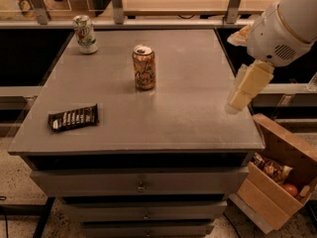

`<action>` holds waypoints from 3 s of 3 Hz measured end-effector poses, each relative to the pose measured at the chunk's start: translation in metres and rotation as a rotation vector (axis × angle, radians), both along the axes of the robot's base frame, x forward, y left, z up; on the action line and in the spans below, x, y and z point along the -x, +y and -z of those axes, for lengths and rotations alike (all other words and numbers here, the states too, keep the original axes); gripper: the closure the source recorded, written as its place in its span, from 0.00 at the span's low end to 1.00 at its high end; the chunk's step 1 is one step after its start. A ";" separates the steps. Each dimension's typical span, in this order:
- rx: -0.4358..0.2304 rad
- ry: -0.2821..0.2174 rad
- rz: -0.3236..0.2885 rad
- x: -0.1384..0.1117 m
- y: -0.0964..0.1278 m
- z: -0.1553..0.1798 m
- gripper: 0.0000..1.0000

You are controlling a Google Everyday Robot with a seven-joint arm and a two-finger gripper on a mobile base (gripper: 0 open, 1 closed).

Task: Pick orange can

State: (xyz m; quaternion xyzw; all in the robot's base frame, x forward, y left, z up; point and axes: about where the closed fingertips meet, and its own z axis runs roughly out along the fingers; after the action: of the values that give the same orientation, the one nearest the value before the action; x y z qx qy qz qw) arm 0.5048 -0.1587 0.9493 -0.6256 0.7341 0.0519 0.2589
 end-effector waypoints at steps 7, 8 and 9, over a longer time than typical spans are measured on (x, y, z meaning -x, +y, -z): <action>-0.350 -0.073 -0.107 -0.180 0.098 0.072 0.00; -0.443 -0.062 -0.134 -0.190 0.112 0.072 0.00; -0.498 -0.044 -0.173 -0.192 0.130 0.069 0.00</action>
Offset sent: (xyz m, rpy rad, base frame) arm 0.0971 0.0542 -0.0188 0.1317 -0.1119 0.0638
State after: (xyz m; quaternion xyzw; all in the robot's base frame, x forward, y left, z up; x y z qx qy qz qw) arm 0.6969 -0.0289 0.8798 -0.6039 0.6369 0.2392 0.4152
